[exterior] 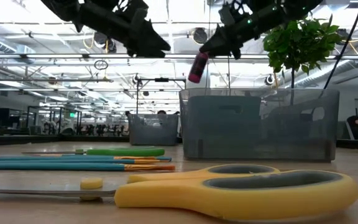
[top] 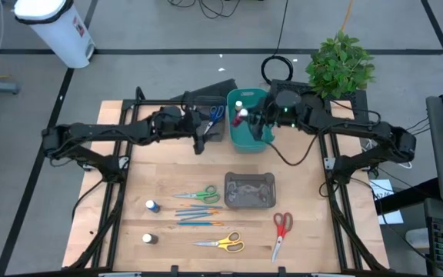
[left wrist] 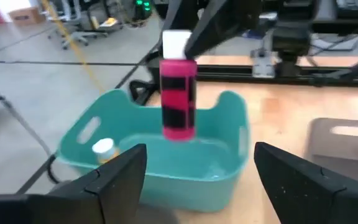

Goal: Pick & Place Paint Supplies
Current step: Put the pink paint bottle into the green bin

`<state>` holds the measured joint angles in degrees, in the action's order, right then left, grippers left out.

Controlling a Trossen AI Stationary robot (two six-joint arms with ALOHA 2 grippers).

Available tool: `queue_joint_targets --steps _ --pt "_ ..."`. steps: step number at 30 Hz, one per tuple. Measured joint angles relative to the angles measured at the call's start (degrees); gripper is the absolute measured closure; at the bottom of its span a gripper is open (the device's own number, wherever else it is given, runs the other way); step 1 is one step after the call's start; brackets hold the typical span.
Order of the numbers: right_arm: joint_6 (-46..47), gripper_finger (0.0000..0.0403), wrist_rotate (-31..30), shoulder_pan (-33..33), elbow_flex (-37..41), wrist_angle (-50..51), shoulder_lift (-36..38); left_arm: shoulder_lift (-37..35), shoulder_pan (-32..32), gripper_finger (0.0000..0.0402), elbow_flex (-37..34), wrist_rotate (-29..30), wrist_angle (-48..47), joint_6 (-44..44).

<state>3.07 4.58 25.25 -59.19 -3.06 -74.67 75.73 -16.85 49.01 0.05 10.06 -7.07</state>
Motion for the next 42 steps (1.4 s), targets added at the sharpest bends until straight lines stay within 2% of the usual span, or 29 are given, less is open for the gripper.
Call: queue_joint_targets --steps 6,9,13,17,22,26,36,42 --pt "-1.8 0.0298 0.0 10.4 -1.2 2.8 -2.0 1.8 -4.8 0.0094 -0.6 -0.3 -0.8 1.0" --pt "-2.5 0.0298 0.1 14.7 -1.2 3.2 -4.4 2.9 -6.9 0.0094 -1.4 -2.4 -0.1 2.3" --pt "-2.7 0.0298 3.6 18.1 -1.2 2.3 -9.6 4.2 -8.6 0.0094 -2.5 -4.8 1.9 3.3" --pt "-3.8 0.0298 4.3 19.2 -1.1 0.4 -14.4 5.4 -9.0 0.0094 -3.2 -5.0 3.5 3.4" --pt "-5.5 0.0298 -0.2 19.9 -1.1 0.0 -18.6 6.5 -9.0 0.0094 -3.3 -5.1 3.3 3.7" --pt "-5.9 0.0298 -0.9 20.2 -1.1 -0.7 -21.0 7.2 -9.0 0.0094 -3.3 -5.1 3.4 3.3" --pt "-5.9 0.0297 -1.5 20.1 -0.9 -0.2 -22.2 7.3 -9.0 0.0094 -3.3 -5.1 3.5 2.9" --pt "-5.9 0.0232 -1.5 20.1 -0.9 -0.1 -22.1 7.3 -9.0 0.0094 -3.3 -5.0 3.5 2.9"
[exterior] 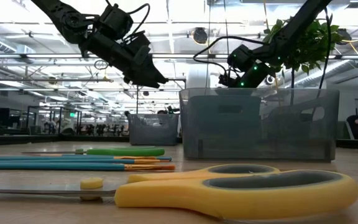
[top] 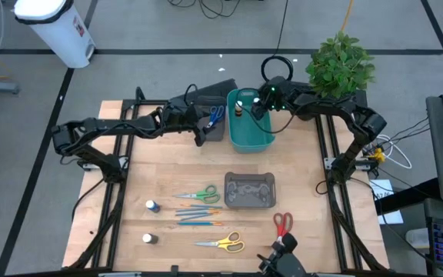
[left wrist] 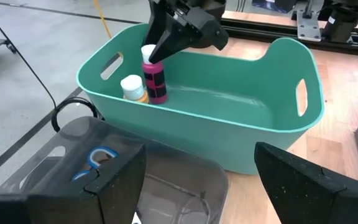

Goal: Pick & Place Paint Supplies
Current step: Put the pink paint bottle into the green bin, then adjust the green bin

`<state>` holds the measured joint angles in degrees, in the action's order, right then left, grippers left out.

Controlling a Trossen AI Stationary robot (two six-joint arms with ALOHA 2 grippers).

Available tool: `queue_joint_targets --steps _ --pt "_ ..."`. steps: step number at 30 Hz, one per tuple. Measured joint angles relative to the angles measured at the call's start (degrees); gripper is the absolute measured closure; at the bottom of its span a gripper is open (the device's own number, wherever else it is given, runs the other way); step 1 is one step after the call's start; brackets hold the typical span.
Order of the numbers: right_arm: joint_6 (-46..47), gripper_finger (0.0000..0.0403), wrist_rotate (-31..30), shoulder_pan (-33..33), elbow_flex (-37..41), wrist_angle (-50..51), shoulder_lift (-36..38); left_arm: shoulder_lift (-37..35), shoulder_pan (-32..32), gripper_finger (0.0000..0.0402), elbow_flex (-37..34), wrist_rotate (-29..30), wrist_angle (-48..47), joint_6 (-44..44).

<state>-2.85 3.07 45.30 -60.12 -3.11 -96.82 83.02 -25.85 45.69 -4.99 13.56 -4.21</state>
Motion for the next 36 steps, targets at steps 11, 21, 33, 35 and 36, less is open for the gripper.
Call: queue_joint_targets --steps 11,21,33,35,36 --pt "0.6 0.0188 0.0 0.0 0.1 0.6 1.4 0.0 0.0 0.0094 0.0 0.5 0.0 0.1" --pt "0.0 0.0195 0.1 -3.9 0.0 11.2 14.9 0.0 0.2 0.0094 0.0 0.5 -0.6 0.5" --pt "10.6 0.0226 -8.7 -11.6 10.5 30.6 29.0 0.0 0.2 0.0094 0.0 0.5 -0.5 0.5" --pt "12.8 0.0234 -9.8 -12.1 13.5 30.1 30.5 0.0 0.2 0.0094 0.0 0.4 -0.5 0.5" --pt "13.8 0.0238 -10.5 -12.4 15.0 30.0 31.2 0.0 0.2 0.0094 0.0 0.4 -0.5 0.5"
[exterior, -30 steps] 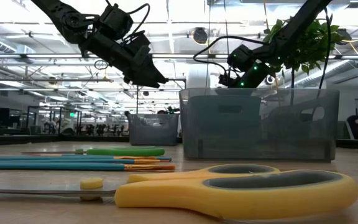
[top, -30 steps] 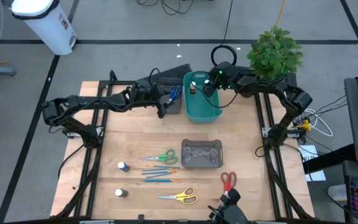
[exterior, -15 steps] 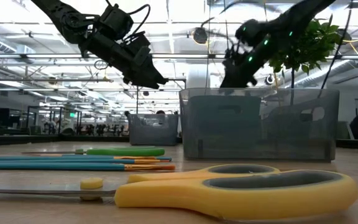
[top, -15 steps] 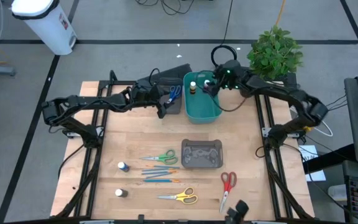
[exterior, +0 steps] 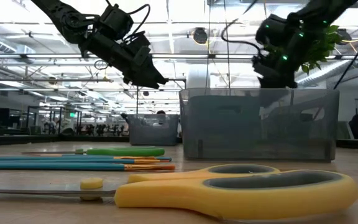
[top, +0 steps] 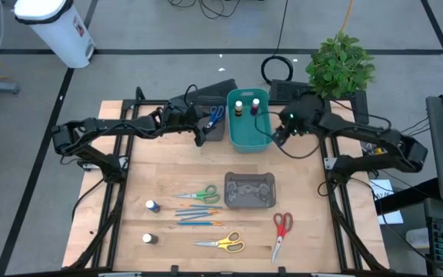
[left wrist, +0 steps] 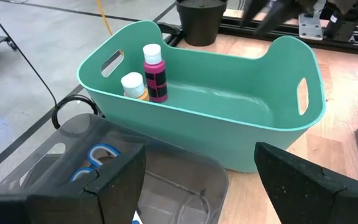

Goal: Pick & Place Paint Supplies
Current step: Adjust the green bin

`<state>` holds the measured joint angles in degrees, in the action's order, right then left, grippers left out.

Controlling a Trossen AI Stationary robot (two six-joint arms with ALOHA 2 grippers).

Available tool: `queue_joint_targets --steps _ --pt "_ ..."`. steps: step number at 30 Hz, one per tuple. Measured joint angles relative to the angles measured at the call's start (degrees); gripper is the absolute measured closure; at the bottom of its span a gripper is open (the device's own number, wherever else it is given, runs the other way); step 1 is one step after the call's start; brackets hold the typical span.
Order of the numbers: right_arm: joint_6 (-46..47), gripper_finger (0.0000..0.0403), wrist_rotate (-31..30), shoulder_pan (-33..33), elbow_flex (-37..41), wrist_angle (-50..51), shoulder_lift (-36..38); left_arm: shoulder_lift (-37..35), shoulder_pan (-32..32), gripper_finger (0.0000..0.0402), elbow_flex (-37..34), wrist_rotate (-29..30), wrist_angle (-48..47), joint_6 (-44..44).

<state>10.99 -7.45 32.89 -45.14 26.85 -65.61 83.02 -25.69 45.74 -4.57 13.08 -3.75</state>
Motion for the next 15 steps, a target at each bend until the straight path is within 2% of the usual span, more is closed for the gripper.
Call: queue_joint_targets --steps 9,15 --pt "4.8 0.0278 0.0 -2.1 11.2 -15.8 2.3 0.0 0.0 0.0094 0.0 0.0 0.1 0.3" --pt "4.9 0.0304 0.1 -3.4 14.0 -22.5 1.8 0.0 0.0 0.0094 0.0 0.0 0.0 1.0"
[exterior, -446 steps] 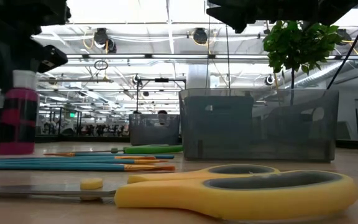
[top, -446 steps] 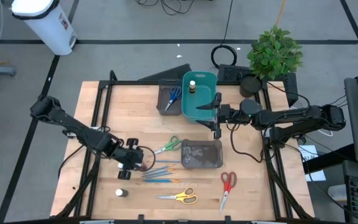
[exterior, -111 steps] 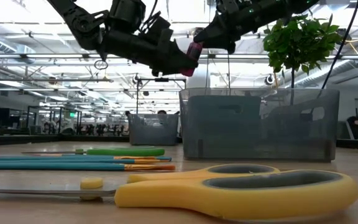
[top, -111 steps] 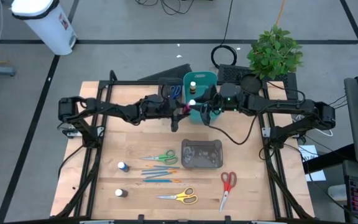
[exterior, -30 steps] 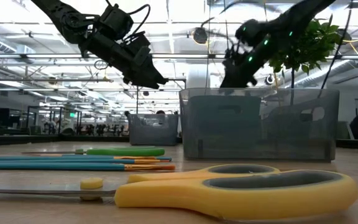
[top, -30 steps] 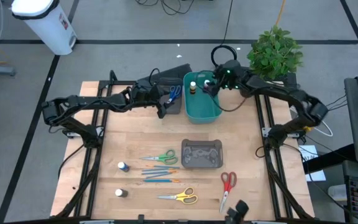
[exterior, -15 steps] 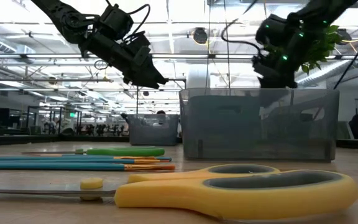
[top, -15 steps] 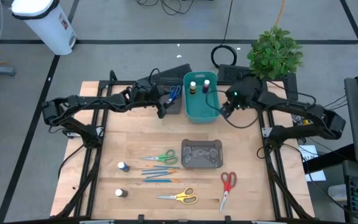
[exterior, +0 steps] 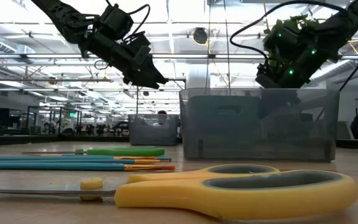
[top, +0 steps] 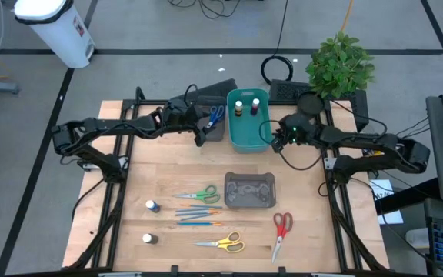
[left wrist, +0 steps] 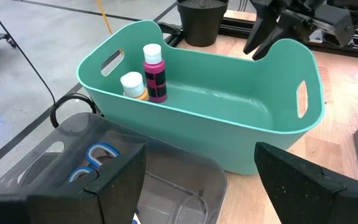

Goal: Pick & Place Paint Supplies
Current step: Adjust the green bin

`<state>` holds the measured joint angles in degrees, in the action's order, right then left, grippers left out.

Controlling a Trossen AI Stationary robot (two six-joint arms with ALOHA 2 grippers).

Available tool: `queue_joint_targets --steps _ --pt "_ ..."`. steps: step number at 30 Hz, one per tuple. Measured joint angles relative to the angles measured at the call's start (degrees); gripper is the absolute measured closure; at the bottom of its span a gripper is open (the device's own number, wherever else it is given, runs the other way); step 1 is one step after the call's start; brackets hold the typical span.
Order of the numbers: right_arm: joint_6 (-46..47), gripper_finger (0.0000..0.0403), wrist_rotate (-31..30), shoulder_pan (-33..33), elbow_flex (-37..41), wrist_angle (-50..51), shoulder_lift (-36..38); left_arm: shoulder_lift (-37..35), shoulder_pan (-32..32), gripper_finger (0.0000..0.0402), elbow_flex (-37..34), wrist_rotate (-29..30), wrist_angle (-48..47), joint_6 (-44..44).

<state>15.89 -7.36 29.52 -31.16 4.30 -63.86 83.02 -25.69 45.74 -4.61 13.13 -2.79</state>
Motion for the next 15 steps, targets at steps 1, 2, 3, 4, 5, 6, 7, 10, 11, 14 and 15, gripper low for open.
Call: queue_joint_targets --steps 1,2,3,4,5,6,7,10,11,14,15 --pt "0.2 0.0307 0.0 -0.2 0.0 -0.2 0.0 0.0 0.0 0.0094 0.0 0.0 0.0 0.0" --pt "0.5 0.031 0.0 -0.4 0.0 -0.2 0.0 0.0 0.0 0.0094 0.0 0.0 0.0 0.1" --pt "0.7 0.0313 0.1 -0.6 0.0 -0.5 0.0 0.0 0.0 0.0094 0.0 0.0 0.0 0.1" --pt "0.9 0.0315 0.1 -0.8 0.0 -0.8 0.0 0.0 0.0 0.0094 0.0 0.0 0.0 0.1" --pt "1.0 0.0317 0.1 -1.0 0.0 -1.2 0.0 0.0 0.0 0.0094 0.0 0.0 0.0 0.1" --pt "1.0 0.0319 0.1 -1.1 0.0 -1.6 0.0 0.0 0.0 0.0094 0.0 0.0 0.0 0.1" --pt "1.0 0.032 0.1 -1.2 0.0 -1.9 0.0 0.0 0.0 0.0094 0.0 0.0 0.0 0.1" --pt "1.0 0.0323 0.1 -1.2 0.0 -3.2 0.0 0.0 0.0 0.0094 0.0 0.0 0.0 0.1" --pt "1.0 0.0324 0.1 -1.2 0.0 -3.3 0.0 0.0 0.0 0.0094 0.0 0.0 0.0 0.1" --pt "1.0 0.0326 0.1 -1.2 0.0 -3.3 0.0 0.0 0.0 0.0094 0.0 0.0 0.0 0.1" --pt "1.0 0.0326 0.1 -1.2 0.0 -3.3 0.0 0.0 0.0 0.0094 0.0 0.0 0.0 0.1"
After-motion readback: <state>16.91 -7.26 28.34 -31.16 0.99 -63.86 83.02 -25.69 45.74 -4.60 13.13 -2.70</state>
